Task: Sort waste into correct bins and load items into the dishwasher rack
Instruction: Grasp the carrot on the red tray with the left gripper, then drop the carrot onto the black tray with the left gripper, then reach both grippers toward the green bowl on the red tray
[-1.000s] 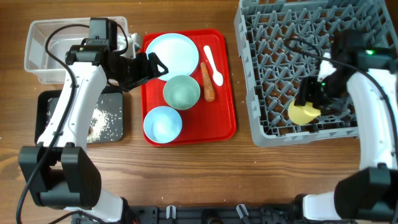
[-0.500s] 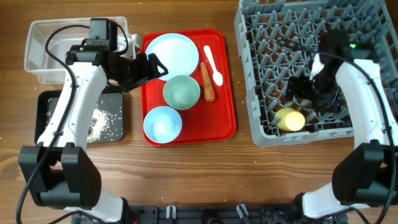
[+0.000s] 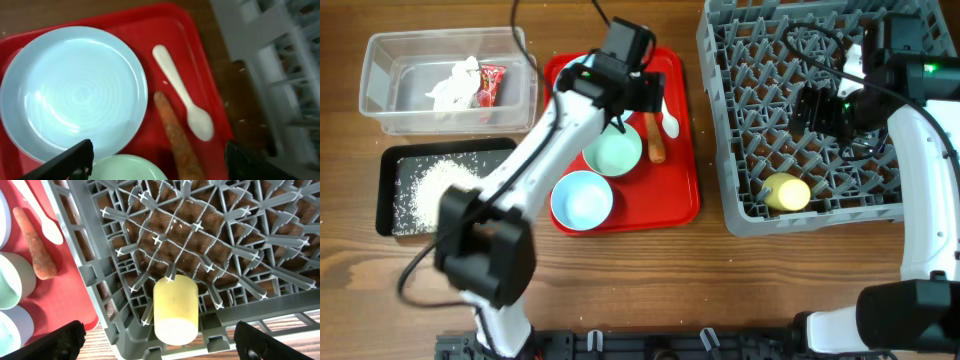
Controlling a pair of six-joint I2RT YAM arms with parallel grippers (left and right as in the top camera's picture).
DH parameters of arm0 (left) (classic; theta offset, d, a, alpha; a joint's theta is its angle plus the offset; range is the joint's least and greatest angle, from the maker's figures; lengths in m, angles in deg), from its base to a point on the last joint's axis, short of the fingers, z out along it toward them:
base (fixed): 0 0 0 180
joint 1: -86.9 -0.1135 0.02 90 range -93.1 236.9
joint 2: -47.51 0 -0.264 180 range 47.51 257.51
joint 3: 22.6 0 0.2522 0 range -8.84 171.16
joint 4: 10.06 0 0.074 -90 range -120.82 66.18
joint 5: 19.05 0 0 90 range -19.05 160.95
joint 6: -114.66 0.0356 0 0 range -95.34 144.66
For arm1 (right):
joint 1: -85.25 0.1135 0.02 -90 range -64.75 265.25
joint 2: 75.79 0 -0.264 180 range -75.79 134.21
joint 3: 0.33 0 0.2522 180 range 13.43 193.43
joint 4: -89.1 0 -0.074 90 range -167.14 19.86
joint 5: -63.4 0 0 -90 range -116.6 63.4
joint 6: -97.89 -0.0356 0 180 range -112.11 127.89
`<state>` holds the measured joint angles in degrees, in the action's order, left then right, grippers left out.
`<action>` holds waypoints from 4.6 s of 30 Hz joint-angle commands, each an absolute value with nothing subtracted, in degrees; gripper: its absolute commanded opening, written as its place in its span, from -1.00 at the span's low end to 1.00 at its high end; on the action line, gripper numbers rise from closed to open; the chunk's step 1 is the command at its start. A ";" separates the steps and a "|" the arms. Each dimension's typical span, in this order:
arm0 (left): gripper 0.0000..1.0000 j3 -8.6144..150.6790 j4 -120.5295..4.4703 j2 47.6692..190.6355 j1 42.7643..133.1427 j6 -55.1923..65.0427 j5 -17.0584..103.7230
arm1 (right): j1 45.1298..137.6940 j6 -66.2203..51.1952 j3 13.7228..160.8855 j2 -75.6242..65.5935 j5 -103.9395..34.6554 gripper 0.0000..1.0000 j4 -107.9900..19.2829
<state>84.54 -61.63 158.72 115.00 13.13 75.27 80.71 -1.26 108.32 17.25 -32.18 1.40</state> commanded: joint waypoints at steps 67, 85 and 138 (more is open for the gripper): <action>-0.82 51.45 -60.44 153.00 66.85 -37.73 78.96 | 80.91 0.25 109.15 16.57 -34.24 0.98 0.68; 0.66 55.14 -66.65 130.00 70.83 11.06 50.52 | 80.91 0.36 109.15 16.57 -34.96 0.98 0.25; 0.99 55.47 -66.96 129.70 88.86 1.48 66.13 | 115.99 -22.09 108.39 47.47 -41.43 -0.92 -30.16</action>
<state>54.44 -66.96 130.64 89.08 1.79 65.36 116.36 -22.51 106.57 48.94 -41.14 -30.62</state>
